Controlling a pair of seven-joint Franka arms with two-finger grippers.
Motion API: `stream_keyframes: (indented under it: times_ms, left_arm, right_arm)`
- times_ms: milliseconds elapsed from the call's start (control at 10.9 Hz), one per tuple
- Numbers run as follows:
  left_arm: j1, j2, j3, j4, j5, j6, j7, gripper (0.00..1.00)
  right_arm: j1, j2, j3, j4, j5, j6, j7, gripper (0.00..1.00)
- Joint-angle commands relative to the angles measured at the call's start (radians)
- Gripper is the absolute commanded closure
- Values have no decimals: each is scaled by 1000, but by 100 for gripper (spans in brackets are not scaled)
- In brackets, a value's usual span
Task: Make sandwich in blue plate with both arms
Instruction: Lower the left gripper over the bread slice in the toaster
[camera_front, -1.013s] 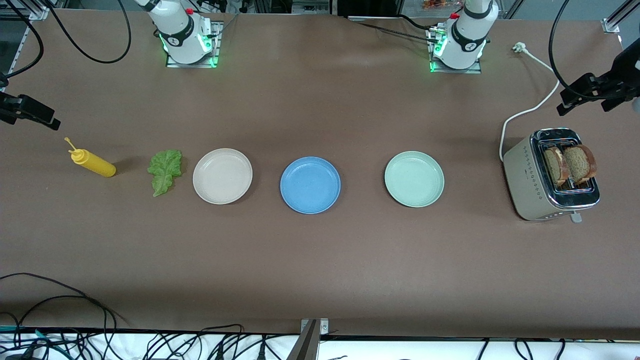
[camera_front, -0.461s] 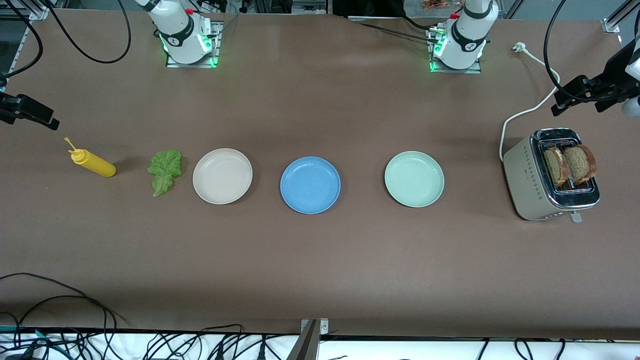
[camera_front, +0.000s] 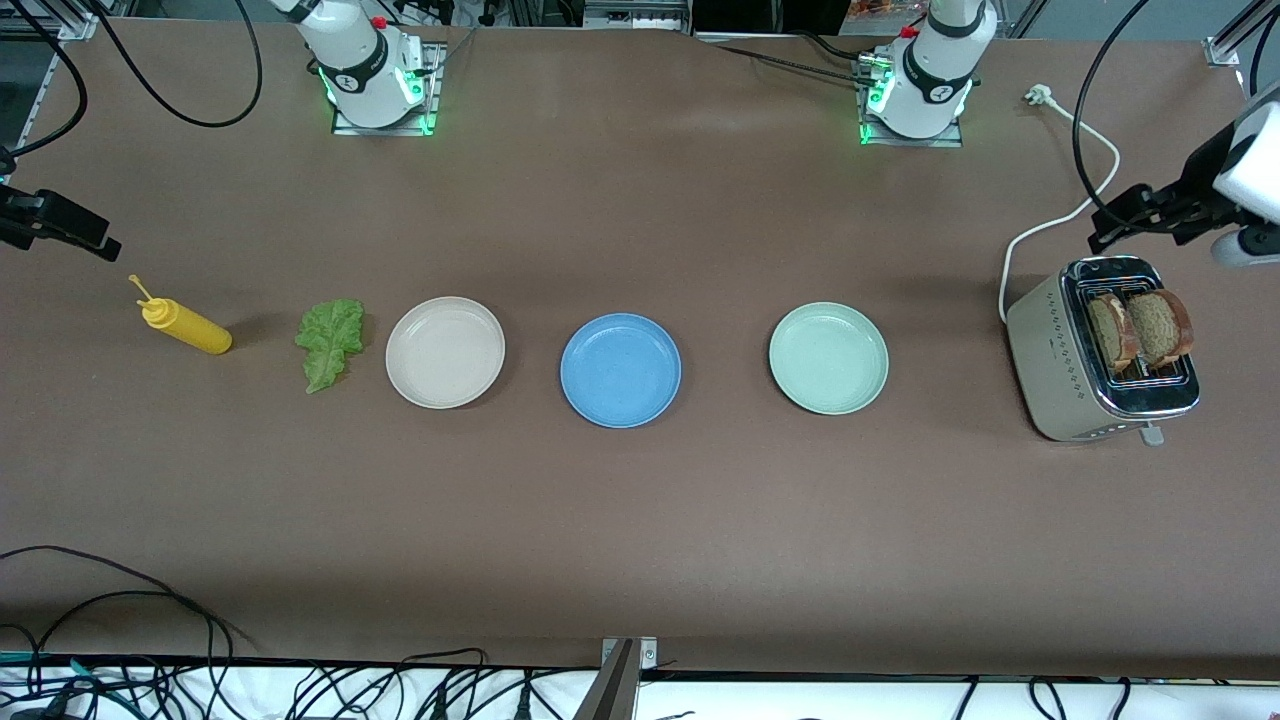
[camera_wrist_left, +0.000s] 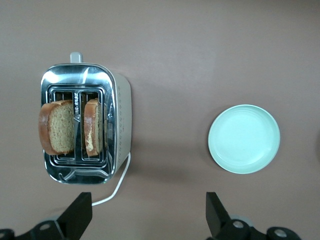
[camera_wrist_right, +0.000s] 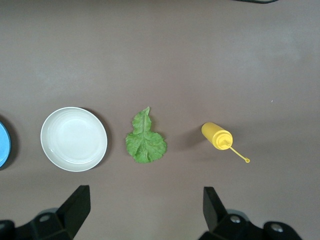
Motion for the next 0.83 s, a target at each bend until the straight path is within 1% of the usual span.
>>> stream_keyframes:
  times_ms: [0,276,461,645,737]
  left_arm:
    - [23,-29,-3,-101,30,94,24,0]
    - [30,-30,32,-172,30,168,30,0]
    - [32,-31,77,-219,17,229,113,0]
    - [37,-26,86,-259,23,283,127,0]
    - [40,-20,86,-267,28,286,139,0]
  right_arm:
    - [-3,11,-1,22,20,-9,-11,0]
    - [-2,11,-1,24,21,-16,-9,0]
    - [-2,9,-1,24,21,-18,-9,0]
    - [-2,9,0,24,20,-22,-12,0]
    - [-2,8,0,24,20,-22,-12,0]
